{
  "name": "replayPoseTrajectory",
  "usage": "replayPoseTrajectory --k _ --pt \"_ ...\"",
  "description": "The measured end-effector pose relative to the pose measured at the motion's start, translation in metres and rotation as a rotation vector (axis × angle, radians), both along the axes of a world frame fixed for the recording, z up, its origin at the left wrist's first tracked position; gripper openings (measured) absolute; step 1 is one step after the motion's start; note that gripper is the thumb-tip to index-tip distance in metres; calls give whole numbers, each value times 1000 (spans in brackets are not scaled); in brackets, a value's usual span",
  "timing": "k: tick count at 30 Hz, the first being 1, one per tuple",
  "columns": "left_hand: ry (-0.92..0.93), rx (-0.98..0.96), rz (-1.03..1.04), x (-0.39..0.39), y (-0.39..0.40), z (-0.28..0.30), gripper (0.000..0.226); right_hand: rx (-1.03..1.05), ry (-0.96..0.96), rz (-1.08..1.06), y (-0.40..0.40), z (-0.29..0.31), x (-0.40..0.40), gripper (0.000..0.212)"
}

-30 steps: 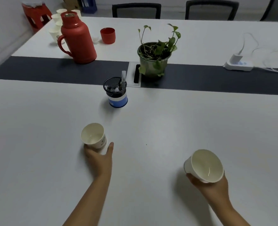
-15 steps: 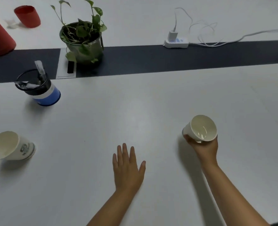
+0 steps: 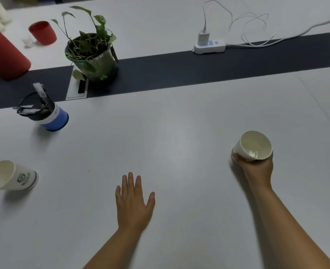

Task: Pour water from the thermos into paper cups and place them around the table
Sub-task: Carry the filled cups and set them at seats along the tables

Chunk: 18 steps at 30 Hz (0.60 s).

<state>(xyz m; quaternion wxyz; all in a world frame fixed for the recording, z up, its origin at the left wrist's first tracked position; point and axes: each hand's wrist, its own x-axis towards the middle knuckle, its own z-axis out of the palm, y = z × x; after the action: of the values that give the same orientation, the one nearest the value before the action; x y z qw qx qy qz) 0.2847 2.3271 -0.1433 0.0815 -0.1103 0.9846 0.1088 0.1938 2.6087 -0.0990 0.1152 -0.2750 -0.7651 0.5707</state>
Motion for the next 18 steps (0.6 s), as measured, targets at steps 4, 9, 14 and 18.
replayPoseTrajectory --k 4,9,14,18 --pt "13 -48 -3 -1 1 -1 71 22 -19 56 5 -9 -2 72" --pt "41 -67 2 -1 0 0 60 26 -13 103 8 -13 3 81" --pt "150 89 -44 7 -2 4 47 12 -12 110 5 -16 38 73" --pt "256 489 155 48 -1 29 46 133 -11 252 -30 -18 90 50"
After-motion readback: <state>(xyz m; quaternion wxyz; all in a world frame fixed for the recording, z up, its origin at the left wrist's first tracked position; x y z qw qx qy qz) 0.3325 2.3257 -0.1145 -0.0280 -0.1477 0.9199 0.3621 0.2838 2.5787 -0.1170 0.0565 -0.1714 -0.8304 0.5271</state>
